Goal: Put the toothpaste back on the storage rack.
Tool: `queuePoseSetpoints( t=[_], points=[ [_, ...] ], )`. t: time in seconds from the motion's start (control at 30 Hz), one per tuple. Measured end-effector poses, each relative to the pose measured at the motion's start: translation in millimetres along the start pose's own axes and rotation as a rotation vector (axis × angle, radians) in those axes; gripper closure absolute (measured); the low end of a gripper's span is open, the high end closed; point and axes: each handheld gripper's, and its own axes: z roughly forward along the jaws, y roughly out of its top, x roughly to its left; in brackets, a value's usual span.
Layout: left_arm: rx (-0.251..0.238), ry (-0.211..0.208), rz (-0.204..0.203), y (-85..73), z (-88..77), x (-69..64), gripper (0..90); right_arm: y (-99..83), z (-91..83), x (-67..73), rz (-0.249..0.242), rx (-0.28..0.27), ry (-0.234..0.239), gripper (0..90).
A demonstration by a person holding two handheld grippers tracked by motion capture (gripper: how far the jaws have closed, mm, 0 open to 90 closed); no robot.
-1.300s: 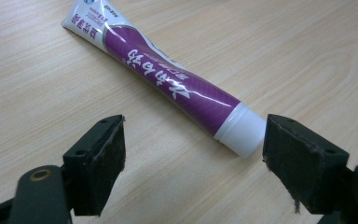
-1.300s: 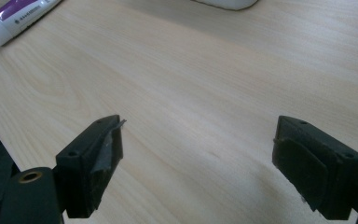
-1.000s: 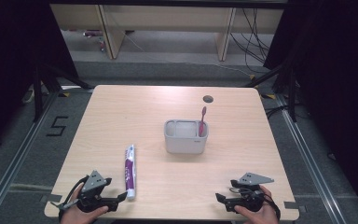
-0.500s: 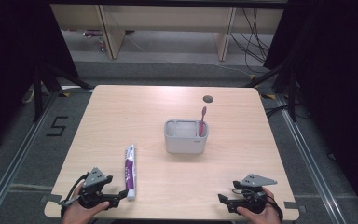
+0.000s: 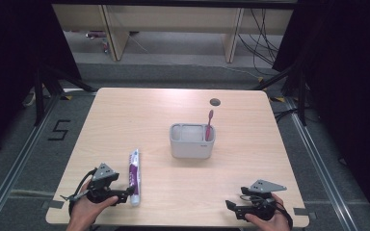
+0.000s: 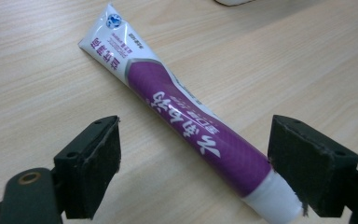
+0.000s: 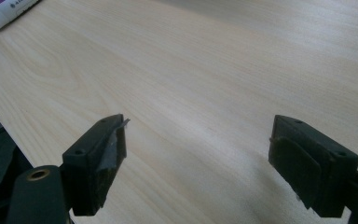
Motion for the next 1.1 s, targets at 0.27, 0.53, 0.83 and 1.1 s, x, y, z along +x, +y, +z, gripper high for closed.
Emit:
queuePoseSetpoints(
  t=[0.27, 0.53, 0.83, 1.1],
  points=[
    [0.071, -0.006, -0.002, 11.9, 10.2, 2.8, 17.9, 0.4, 0.3, 0.7, 0.001, 0.003, 0.02, 20.0],
    [0.087, 0.014, 0.007, 24.6, 21.5, 5.4, 22.0, 0.4, -0.4, 1.5, 0.007, 0.008, 0.0, 20.7],
    [0.114, 0.036, -0.005, 32.7, 33.3, 5.2, 25.8, 0.3, -0.6, 0.6, -0.006, 0.006, -0.016, 20.9],
    [0.165, 0.037, -0.02, 35.3, 39.7, 11.2, 26.5, 0.2, 0.2, 0.6, -0.006, 0.004, -0.001, 21.1]
  ],
)
